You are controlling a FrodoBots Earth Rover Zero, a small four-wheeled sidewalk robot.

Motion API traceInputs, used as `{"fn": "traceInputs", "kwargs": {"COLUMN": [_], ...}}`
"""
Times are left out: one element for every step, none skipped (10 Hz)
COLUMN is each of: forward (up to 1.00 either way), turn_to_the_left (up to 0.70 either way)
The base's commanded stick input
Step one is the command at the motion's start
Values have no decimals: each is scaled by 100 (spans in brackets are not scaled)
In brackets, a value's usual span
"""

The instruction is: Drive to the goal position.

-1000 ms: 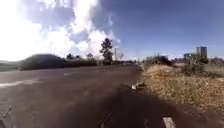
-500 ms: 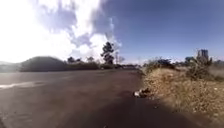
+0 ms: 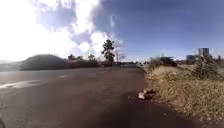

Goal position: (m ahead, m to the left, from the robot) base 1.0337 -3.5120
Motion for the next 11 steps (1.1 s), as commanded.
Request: {"fn": "traceInputs", "kwargs": {"forward": [50, 50, 50, 50, 50, 50, 50, 50, 50, 50, 50], "turn_to_the_left": [0, 0, 0, 0, 0, 0, 0, 0, 0, 0, 0]}}
